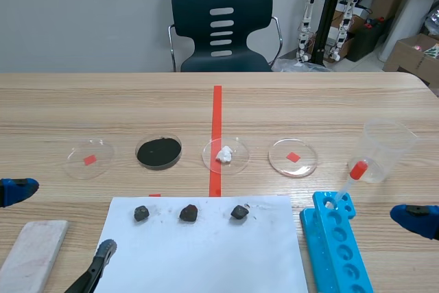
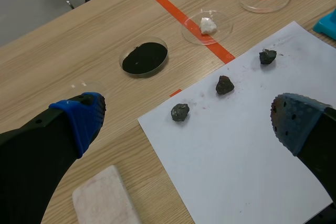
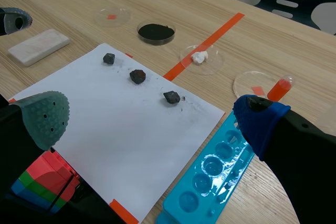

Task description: Pick up the middle mineral with the left hand

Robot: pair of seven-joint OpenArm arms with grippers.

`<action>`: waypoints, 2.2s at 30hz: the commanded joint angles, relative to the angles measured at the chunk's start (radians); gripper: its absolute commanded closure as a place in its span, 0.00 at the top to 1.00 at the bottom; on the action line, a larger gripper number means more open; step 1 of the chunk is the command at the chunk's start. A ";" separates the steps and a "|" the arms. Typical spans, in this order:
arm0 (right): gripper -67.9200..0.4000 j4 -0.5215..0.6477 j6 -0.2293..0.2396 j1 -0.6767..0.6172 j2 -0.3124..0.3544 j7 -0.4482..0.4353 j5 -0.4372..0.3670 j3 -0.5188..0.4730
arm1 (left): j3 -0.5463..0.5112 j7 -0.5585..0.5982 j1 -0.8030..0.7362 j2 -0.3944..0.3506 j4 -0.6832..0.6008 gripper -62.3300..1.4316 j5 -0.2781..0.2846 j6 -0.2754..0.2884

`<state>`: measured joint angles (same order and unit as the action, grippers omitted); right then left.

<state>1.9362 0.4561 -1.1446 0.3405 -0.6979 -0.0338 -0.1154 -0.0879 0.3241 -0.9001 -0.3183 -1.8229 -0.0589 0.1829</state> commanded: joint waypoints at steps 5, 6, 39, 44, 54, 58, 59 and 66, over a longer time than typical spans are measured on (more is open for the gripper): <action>1.00 0.008 0.001 0.001 0.000 -0.015 -0.015 -0.001 | -0.004 0.016 0.000 0.007 -0.009 1.00 0.010 -0.005; 1.00 0.008 0.001 0.001 0.000 -0.015 -0.015 -0.001 | -0.004 0.016 0.000 0.007 -0.009 1.00 0.010 -0.005; 1.00 0.008 0.001 0.001 0.000 -0.015 -0.015 -0.001 | 0.076 -0.245 0.163 -0.025 -0.009 1.00 0.160 0.006; 1.00 0.008 0.001 0.001 0.000 -0.015 -0.015 -0.001 | 0.206 -0.571 0.335 -0.051 -0.009 1.00 0.248 -0.024; 1.00 0.008 0.001 0.001 0.000 -0.015 -0.015 -0.001 | 0.528 -1.020 0.715 -0.038 -0.008 1.00 0.396 -0.385; 1.00 0.008 0.001 0.001 0.000 -0.015 -0.015 -0.001 | 0.614 -1.190 0.851 0.001 0.023 1.00 0.392 -0.540; 1.00 0.008 0.001 0.001 0.000 -0.015 -0.015 -0.001 | 0.627 -1.226 0.883 0.015 0.042 1.00 0.392 -0.565; 1.00 0.008 0.001 0.001 0.000 -0.015 -0.015 -0.001 | 0.668 -1.384 1.047 0.132 0.261 1.00 0.389 -0.615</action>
<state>1.9362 0.4561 -1.1446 0.3405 -0.6979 -0.0338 -0.1154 0.5770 -1.0603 0.1486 -0.1982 -1.5620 0.3336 -0.4347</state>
